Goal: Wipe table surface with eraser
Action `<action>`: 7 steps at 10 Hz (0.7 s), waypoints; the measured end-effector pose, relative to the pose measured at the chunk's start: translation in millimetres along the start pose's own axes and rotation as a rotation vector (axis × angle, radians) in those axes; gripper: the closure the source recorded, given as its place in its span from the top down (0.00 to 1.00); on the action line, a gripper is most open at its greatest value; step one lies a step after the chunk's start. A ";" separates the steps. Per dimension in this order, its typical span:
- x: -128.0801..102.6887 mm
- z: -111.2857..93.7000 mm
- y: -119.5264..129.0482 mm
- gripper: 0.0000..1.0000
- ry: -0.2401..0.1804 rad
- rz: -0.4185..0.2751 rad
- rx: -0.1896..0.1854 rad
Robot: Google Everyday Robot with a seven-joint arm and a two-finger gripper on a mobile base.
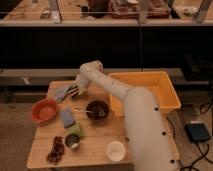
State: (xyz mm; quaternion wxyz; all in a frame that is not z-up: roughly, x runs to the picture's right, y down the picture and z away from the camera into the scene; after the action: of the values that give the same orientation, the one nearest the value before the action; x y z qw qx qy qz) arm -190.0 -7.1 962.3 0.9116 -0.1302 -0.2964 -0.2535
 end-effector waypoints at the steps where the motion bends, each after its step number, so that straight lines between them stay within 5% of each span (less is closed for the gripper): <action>1: -13.9 -0.9 8.0 0.10 -0.023 -0.021 -0.010; 4: -38.4 -0.6 30.6 0.10 -0.075 -0.049 -0.043; 7: -33.6 -13.3 65.5 0.10 -0.088 -0.037 -0.067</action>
State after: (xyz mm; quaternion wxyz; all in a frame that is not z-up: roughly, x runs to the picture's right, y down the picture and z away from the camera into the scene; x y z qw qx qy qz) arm -171.8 55.5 925.7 0.8880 -0.1661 -0.3298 -0.2740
